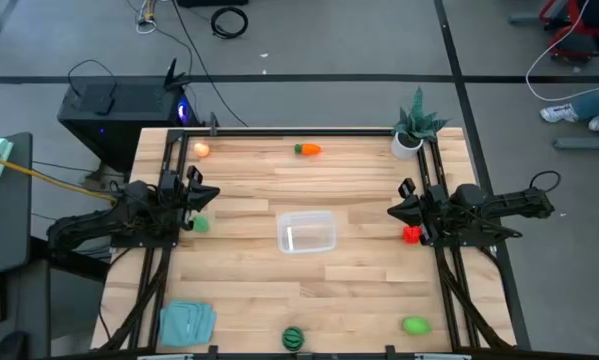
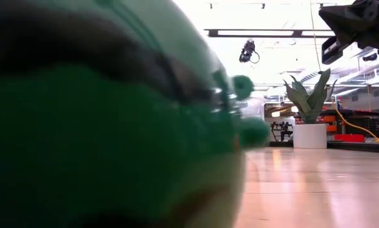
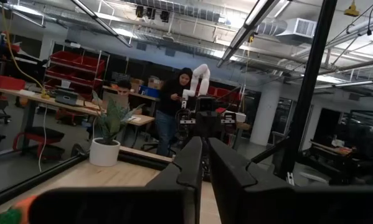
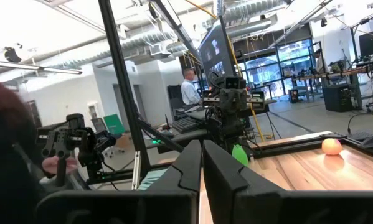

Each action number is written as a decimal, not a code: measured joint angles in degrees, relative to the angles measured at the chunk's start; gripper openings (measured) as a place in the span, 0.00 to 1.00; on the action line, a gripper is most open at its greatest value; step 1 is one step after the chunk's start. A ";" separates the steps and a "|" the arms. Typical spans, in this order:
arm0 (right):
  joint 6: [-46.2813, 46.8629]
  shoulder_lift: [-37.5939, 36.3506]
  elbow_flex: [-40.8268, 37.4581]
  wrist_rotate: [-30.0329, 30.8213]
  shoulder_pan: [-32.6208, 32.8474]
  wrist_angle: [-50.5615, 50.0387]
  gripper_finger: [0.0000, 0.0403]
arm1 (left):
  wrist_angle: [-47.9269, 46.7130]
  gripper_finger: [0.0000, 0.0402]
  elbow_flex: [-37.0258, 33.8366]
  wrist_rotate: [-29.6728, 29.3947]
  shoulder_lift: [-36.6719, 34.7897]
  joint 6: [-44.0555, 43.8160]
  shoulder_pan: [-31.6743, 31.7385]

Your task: Pick and placing Produce into tupperware

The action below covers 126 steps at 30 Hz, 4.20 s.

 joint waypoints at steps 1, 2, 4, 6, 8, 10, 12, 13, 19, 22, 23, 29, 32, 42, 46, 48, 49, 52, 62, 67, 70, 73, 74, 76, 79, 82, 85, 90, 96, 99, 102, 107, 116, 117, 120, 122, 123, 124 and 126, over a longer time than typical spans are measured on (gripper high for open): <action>0.00 0.00 0.00 -0.02 0.00 0.01 0.06 | 0.01 0.09 0.00 -0.01 0.00 0.02 0.00; 0.02 0.02 0.00 -0.02 0.00 0.00 0.06 | 0.02 0.08 -0.02 -0.01 0.00 0.02 0.00; 0.00 0.01 0.01 -0.01 -0.01 0.01 0.06 | 0.02 0.08 0.00 -0.02 0.00 0.02 0.00; 0.01 0.00 0.00 -0.02 0.00 0.00 0.06 | 0.00 0.07 0.00 -0.02 0.00 0.00 0.00; 0.01 0.00 0.00 -0.02 0.00 0.00 0.06 | 0.02 0.06 -0.01 0.00 0.01 -0.87 0.00; 0.02 0.02 0.00 -0.02 0.00 0.00 0.06 | 0.02 0.06 -0.02 -0.02 0.01 -2.23 0.00; 0.01 0.00 0.00 -0.01 -0.02 0.00 0.06 | 0.32 0.06 -0.01 -0.02 0.02 -2.88 0.00; 0.00 0.01 0.00 0.00 -0.01 0.01 0.06 | 0.70 0.06 -0.02 -0.02 0.02 -2.87 0.00; 0.01 0.02 0.02 0.00 -0.02 0.01 0.06 | 1.03 0.06 -0.02 -3.72 0.00 -2.59 0.00; 0.01 0.02 0.01 0.00 -0.01 0.01 0.06 | 1.02 0.02 -0.02 -8.20 0.02 -2.45 0.00; 0.00 0.00 0.02 0.00 0.00 0.00 0.06 | 1.02 0.02 0.00 -9.75 0.02 -2.45 0.00; 0.00 0.01 0.00 -0.02 -0.01 0.00 0.06 | -0.15 0.01 0.02 -16.63 0.99 -4.84 0.00; 0.00 0.00 0.00 -0.02 -0.02 -0.02 0.06 | -3.26 0.01 1.89 -20.87 3.72 -4.89 0.02; 0.02 0.00 0.00 -0.02 0.00 -0.13 0.06 | -26.75 0.00 24.59 -23.73 23.03 -8.42 0.00; 0.00 0.02 0.00 -0.02 0.00 -0.13 0.06 | -40.60 0.00 34.38 -23.78 31.75 -16.55 0.01; 0.01 0.01 0.01 0.00 0.00 -0.12 0.06 | -47.16 0.00 38.81 -23.76 35.63 -20.09 0.00; 0.01 0.02 0.00 -0.01 -0.02 -0.11 0.06 | -50.61 0.00 40.76 -23.77 37.40 -22.15 0.00; 0.02 0.02 0.00 0.00 -0.02 -0.11 0.06 | -60.29 0.00 46.27 -23.68 42.80 -29.42 0.00; -0.22 0.02 0.00 0.00 0.00 -0.11 0.06 | -79.64 0.00 58.31 -12.67 55.41 -44.34 0.00; -0.24 0.02 0.00 0.00 0.00 -0.07 0.06 | -83.72 0.01 59.05 -3.95 58.79 -46.94 -0.02; -0.22 0.02 0.00 0.00 0.00 -0.08 0.06 | -87.46 0.01 59.04 -1.14 59.84 -47.62 -0.02; -0.23 0.01 0.00 0.00 0.00 -0.07 0.06 | -90.12 0.02 59.04 -0.90 59.95 -49.77 -0.02; -0.24 0.02 0.00 0.00 -0.01 -0.07 0.06 | -90.57 0.02 59.04 -0.91 59.98 -50.49 -0.02; -0.24 0.02 0.01 0.00 0.00 -0.07 0.06 | -92.13 0.03 59.04 -0.89 60.00 -51.49 -0.02; -0.24 0.00 0.00 0.00 -0.02 -0.07 0.06 | -93.23 0.04 59.04 -0.52 60.05 -51.93 -0.02; -0.24 0.02 0.02 0.00 0.00 -0.07 0.06 | -94.48 0.06 59.04 -0.23 60.04 -54.13 -0.02; -0.24 0.01 0.00 0.00 0.00 -0.09 0.06 | -95.16 0.12 59.04 0.13 60.05 -54.44 -0.02; -0.24 0.02 0.00 0.00 0.00 -0.07 0.06 | -95.45 0.28 59.04 1.03 60.78 -56.45 -0.02; -0.24 0.00 0.00 0.00 -0.01 -0.14 0.06 | -96.10 0.47 59.00 1.81 64.40 -59.34 -0.02; -0.24 0.02 0.00 0.00 0.00 -0.37 0.06 | -96.87 0.54 59.00 1.80 67.16 -57.24 0.00; -0.24 0.04 0.00 0.00 0.00 -0.54 0.06 | -97.99 0.59 59.00 1.77 69.73 -56.65 0.00; -0.25 0.04 0.00 0.00 -0.02 -0.82 0.06 | -99.00 0.65 58.99 1.82 73.11 -54.14 0.00; -0.42 0.07 0.00 0.00 -0.02 -1.68 0.06 | -103.12 0.66 58.97 1.90 76.67 -56.92 1.42; -0.42 0.07 0.00 0.00 -0.02 -1.68 0.06 | -103.17 0.66 58.97 1.90 76.65 -56.92 1.46; -0.44 0.07 0.00 0.00 -0.01 -1.68 0.06 | -102.90 0.67 58.73 1.90 76.63 -56.98 1.46; -0.42 0.07 0.00 0.00 -0.02 -1.80 0.06 | -102.84 0.67 57.75 1.93 76.61 -57.23 1.40; -0.44 0.07 0.00 0.00 -0.02 -1.98 0.06 | -102.79 0.67 57.17 1.91 76.59 -57.85 1.27; -0.42 0.07 0.00 0.00 -0.02 -2.13 0.06 | -102.78 0.67 56.61 1.91 76.59 -58.42 1.20; -0.42 0.07 0.00 0.00 -0.02 -2.55 0.06 | -102.68 0.67 55.65 1.93 76.59 -58.43 1.16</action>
